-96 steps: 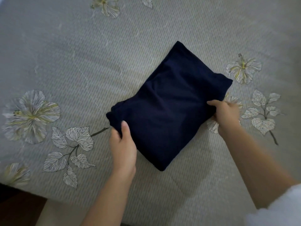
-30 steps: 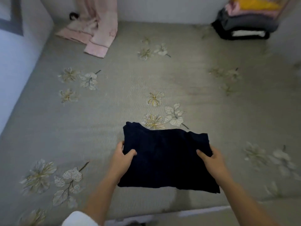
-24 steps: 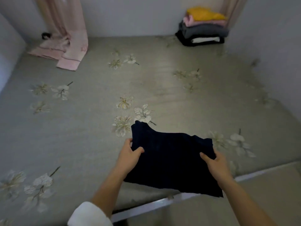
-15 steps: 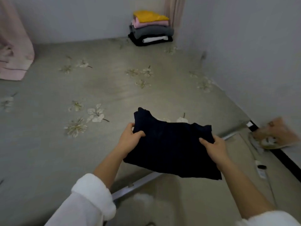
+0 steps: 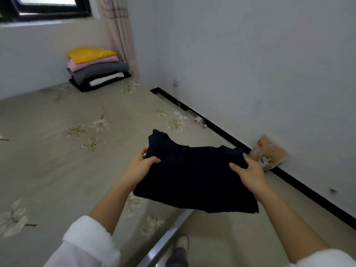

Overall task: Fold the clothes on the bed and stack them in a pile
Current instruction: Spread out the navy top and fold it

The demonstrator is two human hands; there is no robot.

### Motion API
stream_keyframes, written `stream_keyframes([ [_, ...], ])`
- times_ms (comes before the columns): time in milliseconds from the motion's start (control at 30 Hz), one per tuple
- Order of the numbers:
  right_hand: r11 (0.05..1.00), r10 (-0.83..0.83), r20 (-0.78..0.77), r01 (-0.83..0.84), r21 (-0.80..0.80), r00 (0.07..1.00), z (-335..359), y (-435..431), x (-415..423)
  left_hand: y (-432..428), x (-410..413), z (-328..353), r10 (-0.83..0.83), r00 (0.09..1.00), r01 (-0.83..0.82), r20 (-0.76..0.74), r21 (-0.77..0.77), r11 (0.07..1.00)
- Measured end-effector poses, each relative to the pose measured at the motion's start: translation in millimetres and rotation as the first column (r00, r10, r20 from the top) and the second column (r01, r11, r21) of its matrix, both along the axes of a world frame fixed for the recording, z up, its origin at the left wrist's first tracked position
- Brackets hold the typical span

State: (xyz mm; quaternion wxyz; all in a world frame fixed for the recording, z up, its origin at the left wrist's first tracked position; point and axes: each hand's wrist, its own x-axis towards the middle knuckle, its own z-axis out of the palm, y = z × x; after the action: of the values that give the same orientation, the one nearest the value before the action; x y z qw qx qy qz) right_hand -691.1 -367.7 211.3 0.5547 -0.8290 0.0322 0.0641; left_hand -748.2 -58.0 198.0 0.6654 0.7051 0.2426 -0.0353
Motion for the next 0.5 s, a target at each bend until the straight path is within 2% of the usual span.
stream_keyframes([
  [133, 0.998, -0.056, -0.012, 0.056, 0.019, 0.998, 6, -26, 80, -24, 95, 3, -0.038, 0.999, 0.038, -0.002, -0.011, 0.999],
  [333, 0.998, -0.063, 0.022, 0.063, 0.007, 0.998, 19, -72, 188, -68, 214, 14, -0.116, 0.993, 0.116, 0.003, 0.013, 0.993],
  [500, 0.996, -0.071, -0.008, 0.072, 0.043, 0.997, 20, -121, 287, -113, 307, 14, -0.142, 0.990, 0.142, 0.018, 0.019, 0.990],
])
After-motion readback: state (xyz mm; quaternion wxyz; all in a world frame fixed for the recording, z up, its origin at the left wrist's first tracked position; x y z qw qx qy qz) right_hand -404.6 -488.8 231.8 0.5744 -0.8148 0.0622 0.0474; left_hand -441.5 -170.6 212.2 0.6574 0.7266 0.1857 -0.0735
